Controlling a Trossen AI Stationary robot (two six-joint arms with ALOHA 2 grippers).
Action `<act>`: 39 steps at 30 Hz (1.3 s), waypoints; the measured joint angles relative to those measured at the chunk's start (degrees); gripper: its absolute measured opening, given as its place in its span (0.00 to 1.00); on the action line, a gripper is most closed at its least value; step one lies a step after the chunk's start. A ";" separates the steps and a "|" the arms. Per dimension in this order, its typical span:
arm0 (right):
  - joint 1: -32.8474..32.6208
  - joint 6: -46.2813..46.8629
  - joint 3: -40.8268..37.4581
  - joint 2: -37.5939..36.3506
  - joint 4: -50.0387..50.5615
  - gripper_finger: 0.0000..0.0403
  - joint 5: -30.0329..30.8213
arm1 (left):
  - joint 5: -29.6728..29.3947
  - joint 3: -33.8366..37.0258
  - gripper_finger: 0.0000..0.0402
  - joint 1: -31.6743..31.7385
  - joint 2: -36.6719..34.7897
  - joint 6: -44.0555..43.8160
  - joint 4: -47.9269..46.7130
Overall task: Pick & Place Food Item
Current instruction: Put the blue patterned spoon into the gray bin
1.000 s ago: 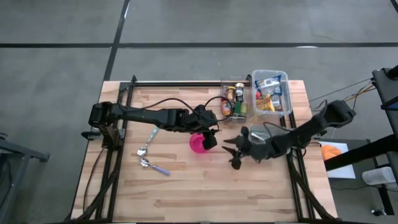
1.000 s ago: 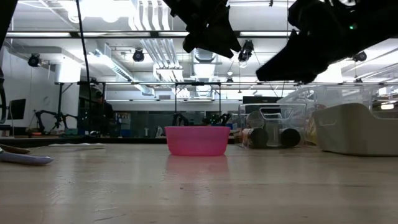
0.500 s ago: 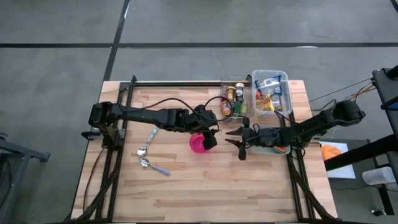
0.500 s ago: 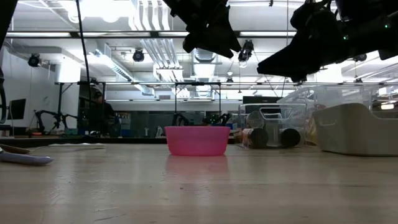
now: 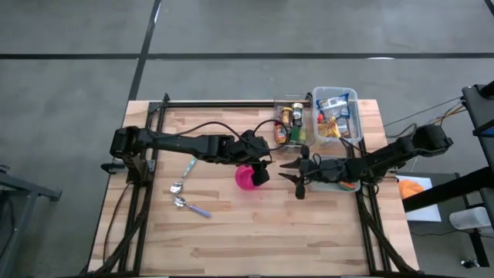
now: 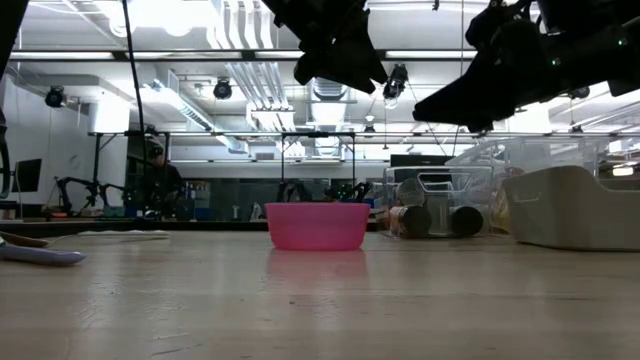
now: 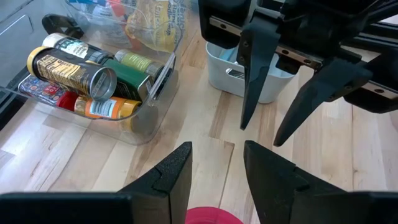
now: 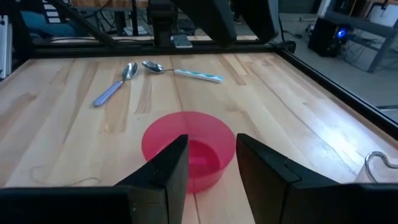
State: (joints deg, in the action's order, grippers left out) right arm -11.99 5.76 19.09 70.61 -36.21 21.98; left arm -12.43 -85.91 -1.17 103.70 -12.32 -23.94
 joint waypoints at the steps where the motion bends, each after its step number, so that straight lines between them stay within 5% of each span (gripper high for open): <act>1: 0.00 0.02 0.00 -0.02 -0.04 0.32 0.00 | 0.00 0.00 0.36 0.02 0.00 -0.02 0.00; 29: 0.01 0.03 0.00 -0.02 -0.05 0.32 0.04 | 0.44 0.00 0.36 -0.18 0.00 -4.00 -0.53; 34: 0.00 0.04 0.00 -0.02 -0.04 0.32 0.04 | 2.10 -0.02 0.36 -0.24 -0.40 -8.86 -10.89; 39: 0.00 0.04 0.00 -0.02 -0.04 0.32 0.04 | 0.95 -0.04 0.36 -0.43 -2.25 -22.53 -26.76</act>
State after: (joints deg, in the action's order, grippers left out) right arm -11.99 5.80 19.09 70.59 -36.25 22.02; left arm -11.48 -85.95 -1.59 101.45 -34.85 -50.70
